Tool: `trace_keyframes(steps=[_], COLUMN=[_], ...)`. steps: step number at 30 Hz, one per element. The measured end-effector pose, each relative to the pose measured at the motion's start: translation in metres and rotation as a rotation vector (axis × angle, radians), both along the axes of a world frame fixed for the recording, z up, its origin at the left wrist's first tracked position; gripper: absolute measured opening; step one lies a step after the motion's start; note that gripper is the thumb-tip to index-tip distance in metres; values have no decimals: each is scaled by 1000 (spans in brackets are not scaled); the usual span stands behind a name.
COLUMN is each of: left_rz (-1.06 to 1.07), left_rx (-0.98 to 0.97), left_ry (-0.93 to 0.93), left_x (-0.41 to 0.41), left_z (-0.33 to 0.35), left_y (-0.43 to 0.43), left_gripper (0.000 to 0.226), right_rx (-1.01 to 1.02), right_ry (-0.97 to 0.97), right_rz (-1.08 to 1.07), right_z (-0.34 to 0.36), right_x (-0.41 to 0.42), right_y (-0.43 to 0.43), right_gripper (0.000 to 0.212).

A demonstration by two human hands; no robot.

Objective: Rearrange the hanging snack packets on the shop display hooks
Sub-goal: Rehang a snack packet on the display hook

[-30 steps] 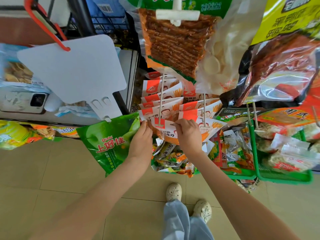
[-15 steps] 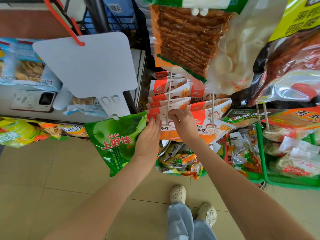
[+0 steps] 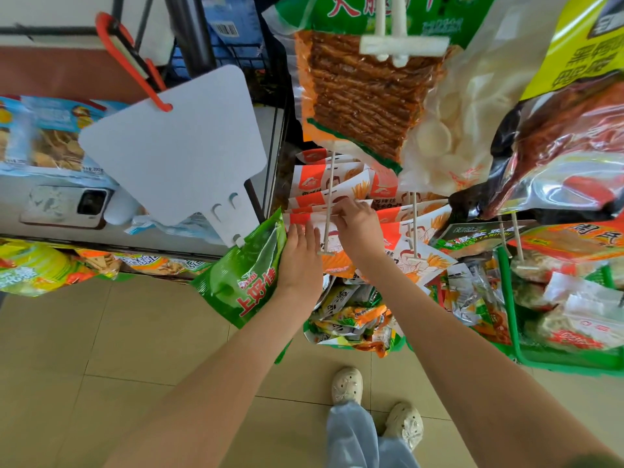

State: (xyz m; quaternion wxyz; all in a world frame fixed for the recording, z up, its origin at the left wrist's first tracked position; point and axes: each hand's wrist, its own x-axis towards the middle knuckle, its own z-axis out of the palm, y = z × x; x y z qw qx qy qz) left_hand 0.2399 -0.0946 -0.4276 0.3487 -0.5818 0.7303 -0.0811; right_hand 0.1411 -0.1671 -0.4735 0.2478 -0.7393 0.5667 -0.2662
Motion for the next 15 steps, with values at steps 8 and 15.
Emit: trace_keyframes(steps=[8, 15], left_rz=[-46, 90], left_rx=[17, -238], left_ry=[198, 713], left_x=[-11, -52], left_z=[50, 178], left_y=[26, 38], left_gripper=[40, 34], right_rx=[1, -17], right_ry=[14, -93], right_rz=[30, 54], right_z=[58, 179], right_x=[-38, -82], right_y=[53, 86], right_gripper=[26, 19])
